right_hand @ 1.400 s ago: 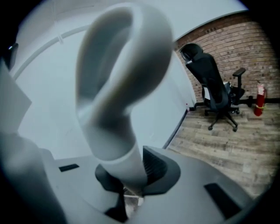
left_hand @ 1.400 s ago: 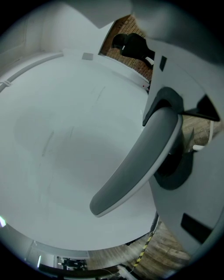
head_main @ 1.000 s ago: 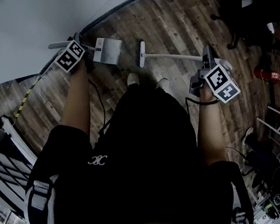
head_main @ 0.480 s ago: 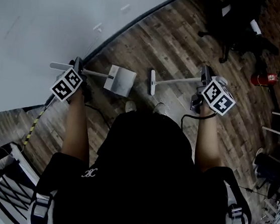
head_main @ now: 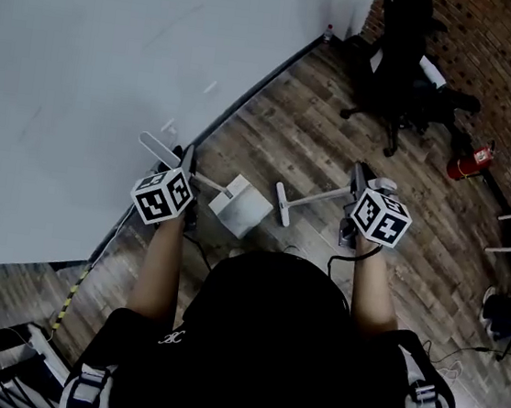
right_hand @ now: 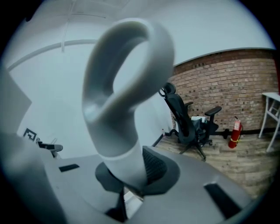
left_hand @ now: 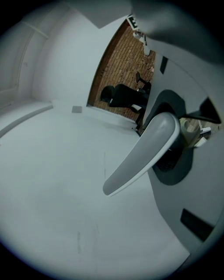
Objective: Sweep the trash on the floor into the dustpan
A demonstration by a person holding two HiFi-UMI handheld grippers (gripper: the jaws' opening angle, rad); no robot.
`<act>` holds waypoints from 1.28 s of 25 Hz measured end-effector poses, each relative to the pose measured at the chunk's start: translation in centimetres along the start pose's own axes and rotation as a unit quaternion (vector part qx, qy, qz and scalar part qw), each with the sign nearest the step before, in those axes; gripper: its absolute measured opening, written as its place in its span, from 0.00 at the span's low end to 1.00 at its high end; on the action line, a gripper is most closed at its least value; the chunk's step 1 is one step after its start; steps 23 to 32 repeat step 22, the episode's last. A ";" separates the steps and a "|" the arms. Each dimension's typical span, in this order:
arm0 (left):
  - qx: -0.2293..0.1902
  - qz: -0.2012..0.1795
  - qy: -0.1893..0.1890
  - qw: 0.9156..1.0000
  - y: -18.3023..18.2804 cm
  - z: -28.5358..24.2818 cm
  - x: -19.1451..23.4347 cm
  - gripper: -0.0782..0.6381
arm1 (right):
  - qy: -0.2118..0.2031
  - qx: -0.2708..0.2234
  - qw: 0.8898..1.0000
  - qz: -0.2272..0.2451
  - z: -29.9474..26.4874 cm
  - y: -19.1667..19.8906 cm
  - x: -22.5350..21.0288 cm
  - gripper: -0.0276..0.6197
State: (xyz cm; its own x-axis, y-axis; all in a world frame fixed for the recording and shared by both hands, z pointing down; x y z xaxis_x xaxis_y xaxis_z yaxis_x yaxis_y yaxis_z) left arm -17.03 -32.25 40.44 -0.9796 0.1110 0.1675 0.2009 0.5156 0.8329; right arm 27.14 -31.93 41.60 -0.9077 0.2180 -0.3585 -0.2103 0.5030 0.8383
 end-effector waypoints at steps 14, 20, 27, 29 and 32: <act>-0.012 -0.090 0.111 0.990 -2.2 -1.8 -11.7 0.27 | 0.002 -0.026 0.999 0.034 2.3 -4.0 -0.9 0.12; -0.010 -0.102 0.144 0.984 -3.3 -2.2 -13.9 0.27 | 0.000 -0.029 0.999 0.042 2.0 -5.6 -0.7 0.12; -0.009 -0.105 0.153 0.983 -3.6 -2.2 -14.5 0.27 | 0.001 -0.032 0.999 0.041 2.0 -6.0 -0.6 0.12; -0.009 -0.105 0.153 0.983 -3.6 -2.2 -14.5 0.27 | 0.001 -0.032 0.999 0.041 2.0 -6.0 -0.6 0.12; -0.009 -0.105 0.153 0.983 -3.6 -2.2 -14.5 0.27 | 0.001 -0.032 0.999 0.041 2.0 -6.0 -0.6 0.12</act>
Point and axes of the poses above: the fingertips, and each gripper's own axes: z backward along the fingers, x to its left, y out of its underside, the point moved 9 cm from there along z, backward along the fingers, and after that the axes turned 9 degrees about -y, right-handed, at the moved point
